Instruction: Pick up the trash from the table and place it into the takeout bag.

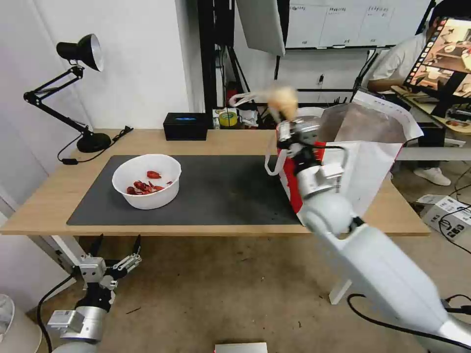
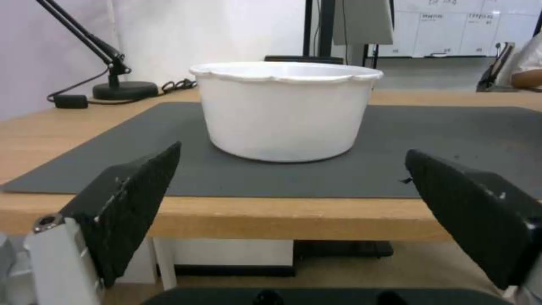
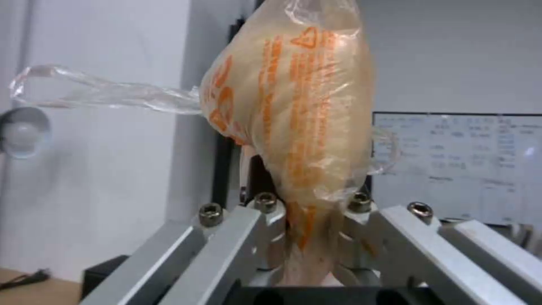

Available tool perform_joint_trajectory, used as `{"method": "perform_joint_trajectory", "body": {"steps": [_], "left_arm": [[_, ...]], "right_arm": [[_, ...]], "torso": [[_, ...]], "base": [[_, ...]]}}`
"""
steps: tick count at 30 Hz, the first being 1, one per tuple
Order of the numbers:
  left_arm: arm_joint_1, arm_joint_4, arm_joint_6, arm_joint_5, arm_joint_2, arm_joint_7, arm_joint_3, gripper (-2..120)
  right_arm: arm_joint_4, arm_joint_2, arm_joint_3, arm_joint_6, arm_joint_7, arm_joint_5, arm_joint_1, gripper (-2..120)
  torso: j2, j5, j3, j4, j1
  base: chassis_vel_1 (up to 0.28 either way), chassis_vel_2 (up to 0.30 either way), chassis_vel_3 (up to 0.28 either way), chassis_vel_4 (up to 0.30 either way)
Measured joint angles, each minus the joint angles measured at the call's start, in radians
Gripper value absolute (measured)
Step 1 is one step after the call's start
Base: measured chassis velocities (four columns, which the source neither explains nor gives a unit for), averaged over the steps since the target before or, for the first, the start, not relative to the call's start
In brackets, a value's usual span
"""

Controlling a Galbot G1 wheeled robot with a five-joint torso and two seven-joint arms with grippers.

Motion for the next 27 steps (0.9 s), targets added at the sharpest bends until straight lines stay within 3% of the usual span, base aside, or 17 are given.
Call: {"method": "perform_joint_trajectory", "body": {"steps": [13,27], "left_arm": [[0.009,-0.018,0.001,0.000,-0.003,0.000,-0.002,100],[0.014,-0.032,0.004,0.000,0.001,0.000,0.000,100]], "right_arm": [[0.033,-0.084,0.065,-0.109,0.103,0.116,-0.027,7],[0.049,-0.160,0.084,-0.180,0.132,0.162,-0.009,55]], "torso": [[0.000,-0.0002,0.000,0.0001,0.000],[0.000,-0.0002,0.000,0.0001,0.000]], "base": [[0.000,0.000,0.000,0.000],[0.000,0.000,0.000,0.000]]}}
